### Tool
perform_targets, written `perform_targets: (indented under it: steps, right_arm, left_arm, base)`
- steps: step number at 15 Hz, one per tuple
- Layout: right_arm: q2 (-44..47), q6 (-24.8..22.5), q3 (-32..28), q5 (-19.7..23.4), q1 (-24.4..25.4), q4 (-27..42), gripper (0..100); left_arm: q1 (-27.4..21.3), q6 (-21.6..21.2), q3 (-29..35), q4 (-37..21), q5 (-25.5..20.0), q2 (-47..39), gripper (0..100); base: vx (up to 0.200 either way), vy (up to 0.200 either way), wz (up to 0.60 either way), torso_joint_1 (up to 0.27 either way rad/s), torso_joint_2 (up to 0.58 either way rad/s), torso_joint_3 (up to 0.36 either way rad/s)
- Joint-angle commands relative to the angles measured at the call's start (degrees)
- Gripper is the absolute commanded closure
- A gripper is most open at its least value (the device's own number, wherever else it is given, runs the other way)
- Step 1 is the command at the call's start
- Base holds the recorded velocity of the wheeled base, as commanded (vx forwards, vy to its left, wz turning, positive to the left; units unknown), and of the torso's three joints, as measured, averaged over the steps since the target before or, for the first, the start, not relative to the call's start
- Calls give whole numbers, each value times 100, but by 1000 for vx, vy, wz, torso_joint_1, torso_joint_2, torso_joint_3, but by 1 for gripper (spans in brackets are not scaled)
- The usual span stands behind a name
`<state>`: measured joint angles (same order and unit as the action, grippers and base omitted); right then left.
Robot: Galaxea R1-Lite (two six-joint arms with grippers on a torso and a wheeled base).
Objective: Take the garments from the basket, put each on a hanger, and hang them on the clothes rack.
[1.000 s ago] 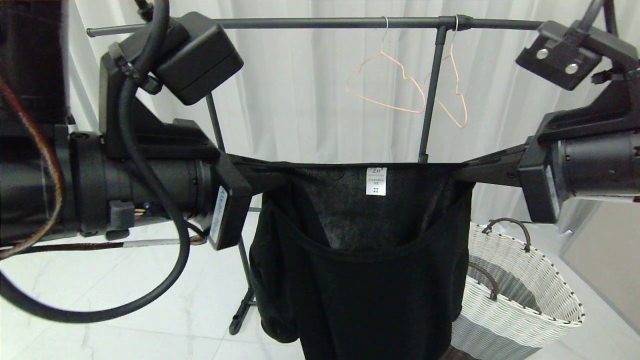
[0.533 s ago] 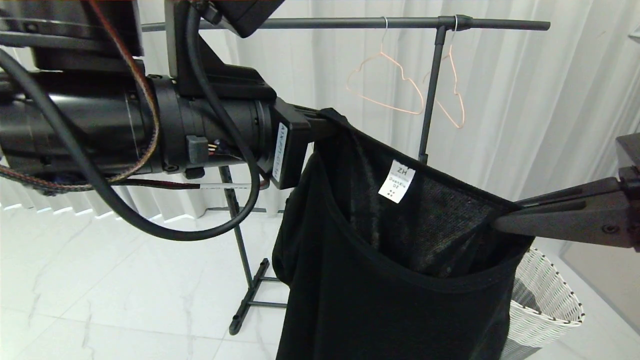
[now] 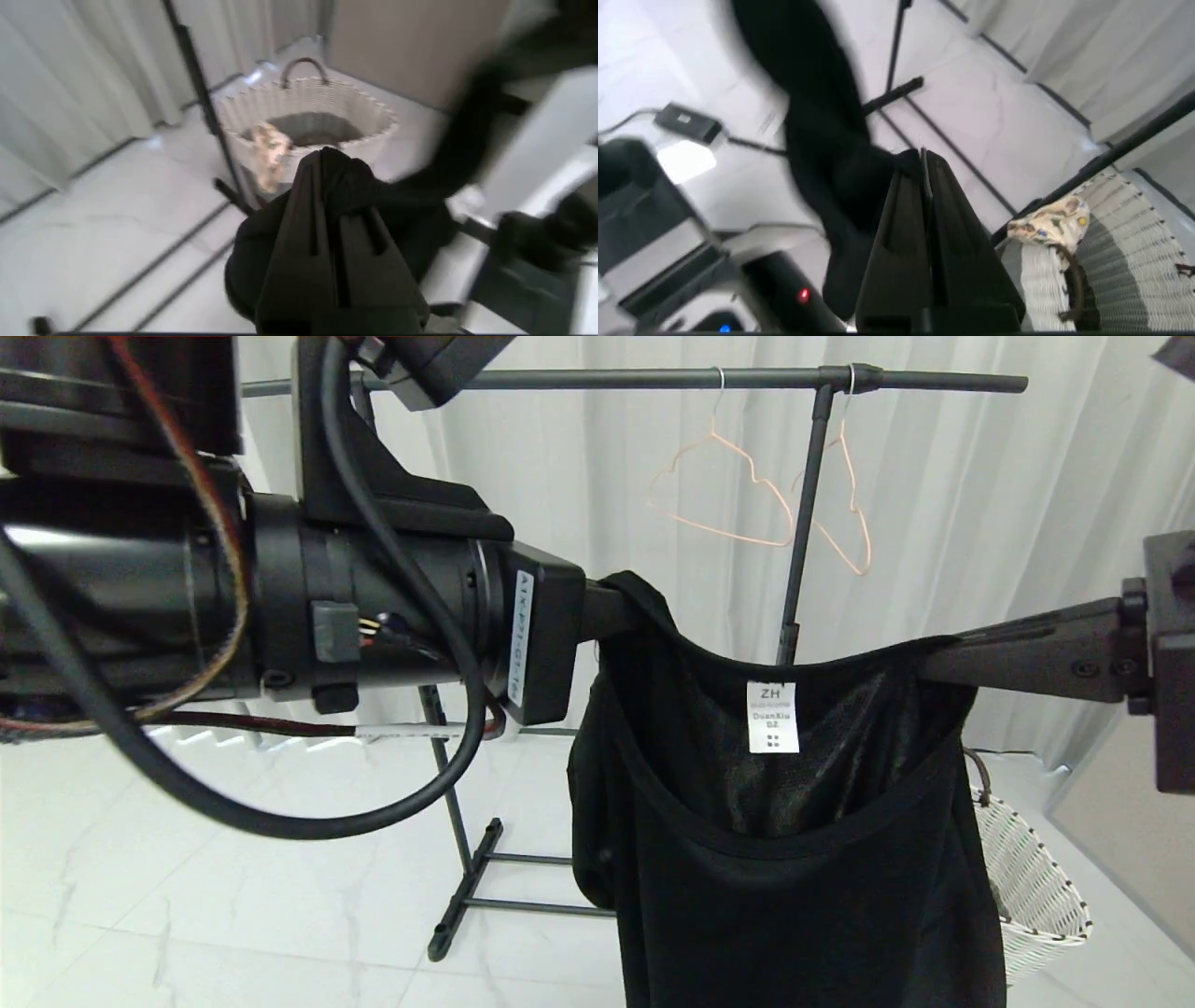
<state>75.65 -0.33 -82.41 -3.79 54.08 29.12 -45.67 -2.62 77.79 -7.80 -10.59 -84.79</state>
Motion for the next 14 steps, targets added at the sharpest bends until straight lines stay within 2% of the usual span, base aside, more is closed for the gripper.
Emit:
perform_targets:
  steps: [1,4,6,8,11,12,14]
  right_arm:
    - [353,-2,-170,1,-205,-126,100]
    - [1004,-2,-1084,28,-240,-126,100]
    - [1153,-2,-1287,36,-240,-126,100]
    - [1153,-2,-1269,36,-266,-100,100]
    - [907,-2,-1260,10,-284,164,100]
    - [802,-2,-1260,10,-284,322,100]
    - [529,-2,-1260,19,-266,788,100]
  left_arm:
    - [-294,245,-44,-195,66,349,100]
    - [-1164,596,-519,-468,576,832,100]
    - [-1340,614,-668,-468,848,858,100]
    - [-1348,596,-677,-468,919,841,100]
    - [-1050,499,-625,-468,1068,665,100]
    - [-786,236,-598,-450,1068,612,100]
    - [-118,-582,-484,-406,1033,410,100]
  base:
    - [0,0,0,0,0,0]
    - [0,0,0,0,0,0]
    - [0,0,0,0,0,0]
    - [0,0,0,0,0,0]
    - [0,0,0,0,0,0]
    - [0,0,0,0,0,0]
    - [0,0,0,0,0,0]
